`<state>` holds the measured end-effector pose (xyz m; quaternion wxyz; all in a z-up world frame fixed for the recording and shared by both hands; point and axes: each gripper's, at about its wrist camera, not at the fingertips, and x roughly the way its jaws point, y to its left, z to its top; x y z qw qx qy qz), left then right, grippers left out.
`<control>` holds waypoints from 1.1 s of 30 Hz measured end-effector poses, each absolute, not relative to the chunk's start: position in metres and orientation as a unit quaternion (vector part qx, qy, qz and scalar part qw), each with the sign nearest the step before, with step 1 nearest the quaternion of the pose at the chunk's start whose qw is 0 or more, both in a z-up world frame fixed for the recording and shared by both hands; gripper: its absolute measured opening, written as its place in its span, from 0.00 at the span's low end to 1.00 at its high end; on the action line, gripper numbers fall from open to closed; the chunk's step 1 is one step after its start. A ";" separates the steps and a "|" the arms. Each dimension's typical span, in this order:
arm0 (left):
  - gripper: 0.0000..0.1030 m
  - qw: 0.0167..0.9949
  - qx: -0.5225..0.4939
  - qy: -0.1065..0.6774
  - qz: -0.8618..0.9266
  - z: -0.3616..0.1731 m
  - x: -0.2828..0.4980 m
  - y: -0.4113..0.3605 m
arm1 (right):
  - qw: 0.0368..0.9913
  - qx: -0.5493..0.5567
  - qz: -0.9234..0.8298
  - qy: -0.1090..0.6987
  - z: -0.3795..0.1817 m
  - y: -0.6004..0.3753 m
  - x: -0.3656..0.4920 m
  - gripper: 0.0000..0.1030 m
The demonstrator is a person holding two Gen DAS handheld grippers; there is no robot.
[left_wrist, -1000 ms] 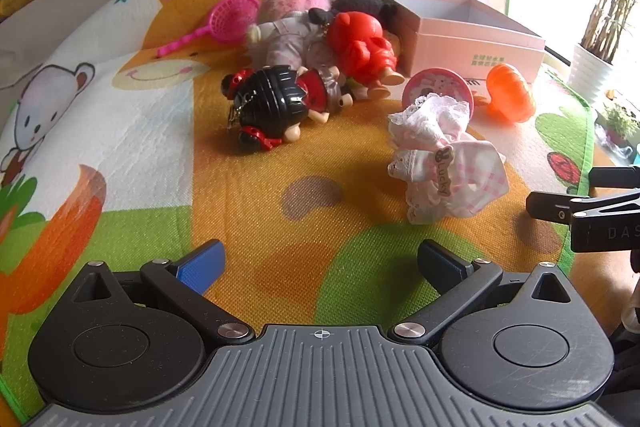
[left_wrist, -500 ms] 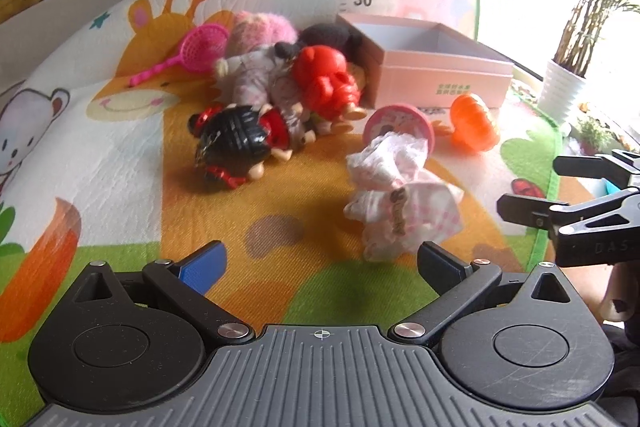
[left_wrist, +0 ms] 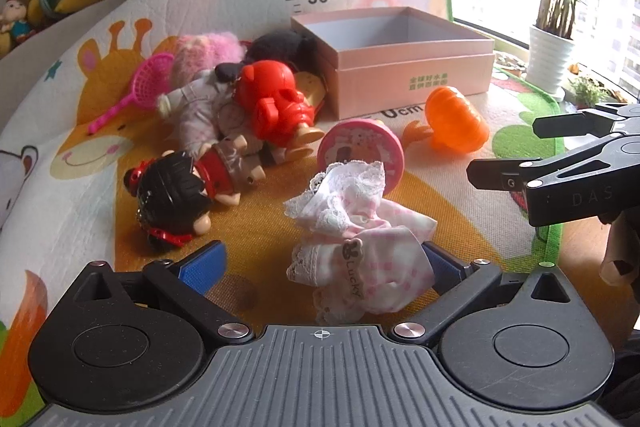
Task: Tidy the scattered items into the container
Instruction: 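Grasp the white lace doll dress with the left tool while the right tool grasps the orange pumpkin ball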
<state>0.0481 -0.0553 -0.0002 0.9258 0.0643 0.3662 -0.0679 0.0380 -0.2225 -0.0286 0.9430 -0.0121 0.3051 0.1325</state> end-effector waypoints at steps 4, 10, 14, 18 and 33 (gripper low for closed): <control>1.00 0.922 0.058 0.376 -0.068 -0.004 0.047 -0.054 | 0.934 -0.001 0.154 0.322 -0.034 -0.218 0.042 1.00; 1.00 0.918 0.030 0.390 -0.070 -0.006 0.049 -0.048 | 0.925 -0.017 0.163 0.343 -0.039 -0.214 0.047 1.00; 1.00 0.916 0.032 0.394 -0.067 -0.005 0.052 -0.050 | 0.922 -0.042 0.164 0.349 -0.040 -0.210 0.043 1.00; 1.00 0.918 0.039 0.388 -0.074 -0.005 0.053 -0.049 | 0.919 -0.048 0.171 0.351 -0.040 -0.211 0.041 1.00; 0.68 0.932 0.058 0.347 -0.086 0.001 0.049 -0.043 | 0.950 -0.074 0.161 0.257 -0.015 -0.213 0.031 1.00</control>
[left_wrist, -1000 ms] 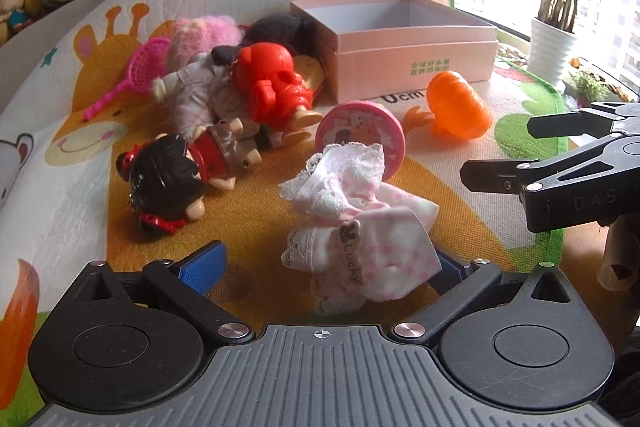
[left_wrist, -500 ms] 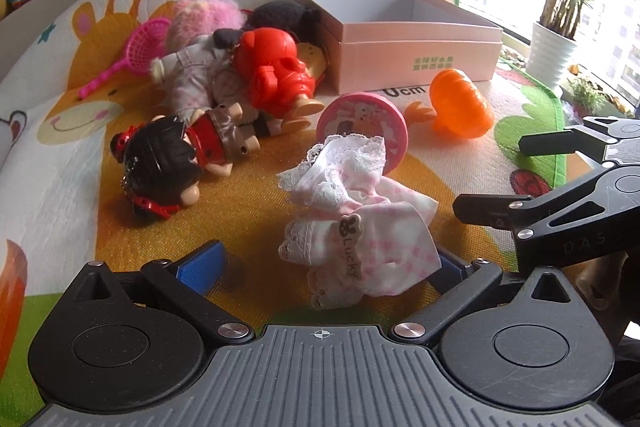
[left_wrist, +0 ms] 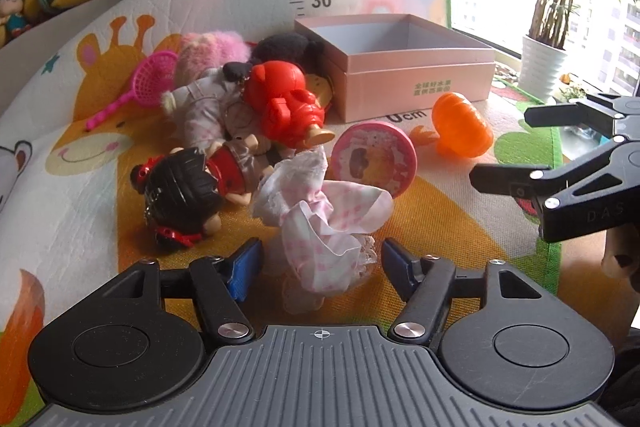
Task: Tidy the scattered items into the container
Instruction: 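Grasp the white lace doll dress with the left tool while the right tool grasps the orange pumpkin ball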
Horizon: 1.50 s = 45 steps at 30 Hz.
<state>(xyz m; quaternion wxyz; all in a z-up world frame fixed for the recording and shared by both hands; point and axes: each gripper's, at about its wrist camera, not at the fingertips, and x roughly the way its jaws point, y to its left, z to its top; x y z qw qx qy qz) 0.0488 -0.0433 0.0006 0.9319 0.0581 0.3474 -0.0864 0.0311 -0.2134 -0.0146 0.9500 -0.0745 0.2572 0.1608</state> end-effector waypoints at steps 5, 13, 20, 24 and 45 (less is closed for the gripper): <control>0.66 0.935 0.067 0.338 -0.080 -0.001 0.052 -0.045 | 0.946 -0.069 0.152 0.279 -0.010 -0.223 0.047 0.84; 0.48 0.941 0.024 0.330 -0.070 0.001 0.051 -0.019 | 0.942 -0.065 0.151 0.292 -0.011 -0.218 0.049 0.76; 0.55 0.941 0.012 0.330 -0.073 0.001 0.053 -0.019 | 0.942 -0.069 0.153 0.290 -0.012 -0.214 0.054 0.75; 0.53 0.942 0.018 0.327 -0.070 0.002 0.062 -0.022 | 0.942 -0.068 0.147 0.294 -0.014 -0.215 0.060 0.64; 0.40 0.943 0.035 0.322 -0.078 0.009 0.069 -0.035 | 0.936 -0.079 0.155 0.306 -0.020 -0.210 0.075 0.56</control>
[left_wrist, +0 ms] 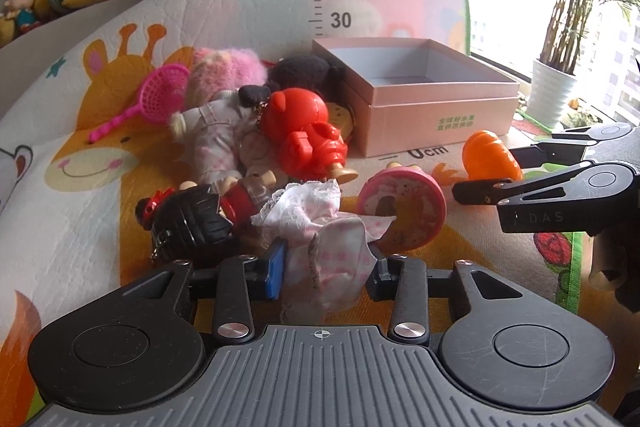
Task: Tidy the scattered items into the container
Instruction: 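Grasp the white lace doll dress with the left tool while the right tool grasps the orange pumpkin ball, then carry the dress and ball into the pink box and open both tools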
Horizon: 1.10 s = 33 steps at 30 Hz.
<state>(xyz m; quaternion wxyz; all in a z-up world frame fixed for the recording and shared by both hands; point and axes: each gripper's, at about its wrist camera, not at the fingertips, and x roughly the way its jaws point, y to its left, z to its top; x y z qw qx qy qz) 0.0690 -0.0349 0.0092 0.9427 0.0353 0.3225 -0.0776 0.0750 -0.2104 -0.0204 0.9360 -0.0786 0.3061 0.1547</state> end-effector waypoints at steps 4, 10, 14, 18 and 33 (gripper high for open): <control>0.40 0.942 0.030 0.320 -0.097 0.017 0.060 -0.048 | 0.940 -0.072 0.149 0.298 -0.011 -0.223 0.058 0.56; 0.41 0.935 0.040 0.324 -0.140 0.020 0.046 -0.084 | 0.944 -0.056 0.136 0.295 -0.006 -0.244 0.027 0.56; 0.41 0.928 0.054 0.331 -0.163 0.021 0.043 -0.102 | 0.944 -0.046 0.128 0.300 -0.007 -0.255 0.012 0.56; 0.41 0.917 0.053 0.350 -0.181 0.021 0.043 -0.112 | 0.944 -0.035 0.121 0.306 -0.011 -0.264 0.002 0.56; 0.41 0.894 0.051 0.390 -0.215 0.024 0.066 -0.132 | 0.937 0.004 0.113 0.329 -0.014 -0.287 -0.005 0.56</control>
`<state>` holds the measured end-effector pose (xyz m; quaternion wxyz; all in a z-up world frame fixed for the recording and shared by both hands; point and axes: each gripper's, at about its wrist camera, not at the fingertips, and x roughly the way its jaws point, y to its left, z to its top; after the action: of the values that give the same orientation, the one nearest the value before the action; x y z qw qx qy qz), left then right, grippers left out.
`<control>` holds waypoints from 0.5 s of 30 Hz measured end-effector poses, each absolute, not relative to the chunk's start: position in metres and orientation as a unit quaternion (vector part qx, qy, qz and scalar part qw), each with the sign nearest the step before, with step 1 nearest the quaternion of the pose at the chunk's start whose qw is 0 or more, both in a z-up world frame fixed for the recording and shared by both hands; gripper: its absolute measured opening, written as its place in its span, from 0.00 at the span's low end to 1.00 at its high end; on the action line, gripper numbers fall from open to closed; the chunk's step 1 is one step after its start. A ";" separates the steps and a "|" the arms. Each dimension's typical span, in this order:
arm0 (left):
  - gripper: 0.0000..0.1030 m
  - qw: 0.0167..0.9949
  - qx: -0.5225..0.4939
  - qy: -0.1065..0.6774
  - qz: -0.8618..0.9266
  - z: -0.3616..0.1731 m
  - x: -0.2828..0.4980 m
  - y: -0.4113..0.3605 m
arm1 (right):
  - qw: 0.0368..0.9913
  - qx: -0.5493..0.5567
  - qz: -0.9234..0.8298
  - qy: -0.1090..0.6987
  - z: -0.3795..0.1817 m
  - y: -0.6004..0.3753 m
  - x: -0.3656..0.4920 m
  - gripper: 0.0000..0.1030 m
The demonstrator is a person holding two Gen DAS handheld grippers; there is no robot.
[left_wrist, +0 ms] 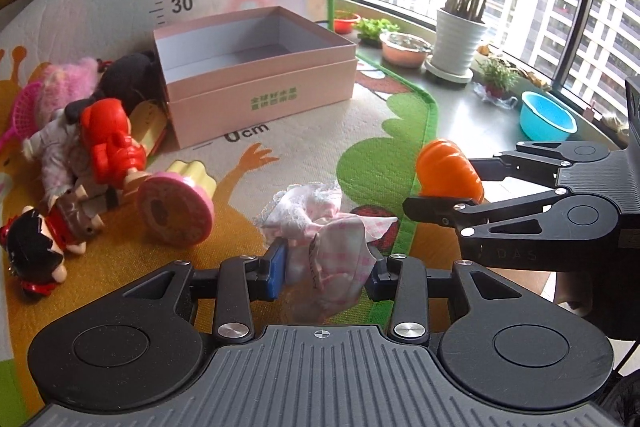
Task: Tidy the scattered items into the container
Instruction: 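Carry the dress and ball into the pink box and open both tools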
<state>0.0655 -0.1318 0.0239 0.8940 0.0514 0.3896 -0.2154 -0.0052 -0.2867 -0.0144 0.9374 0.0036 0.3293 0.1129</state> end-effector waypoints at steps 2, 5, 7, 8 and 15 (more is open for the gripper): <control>0.40 0.891 0.044 0.394 -0.221 0.026 0.072 -0.132 | 0.934 0.012 0.120 0.338 -0.015 -0.289 -0.004 0.56; 0.41 0.894 0.038 0.388 -0.223 0.032 0.082 -0.129 | 0.932 0.014 0.123 0.341 -0.013 -0.292 -0.002 0.56; 0.41 0.899 0.037 0.377 -0.221 0.039 0.090 -0.127 | 0.935 0.009 0.118 0.334 -0.010 -0.293 0.001 0.56; 0.41 0.902 0.038 0.370 -0.219 0.042 0.094 -0.125 | 0.937 0.007 0.117 0.329 -0.007 -0.293 0.004 0.56; 0.41 0.927 0.039 0.315 -0.199 0.062 0.147 -0.114 | 0.954 -0.018 0.107 0.278 0.020 -0.293 0.053 0.56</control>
<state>0.1472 -0.1139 0.0624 0.9270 0.0389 0.3154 -0.1991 0.0533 -0.2931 0.0196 0.9543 -0.0175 0.2784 0.1073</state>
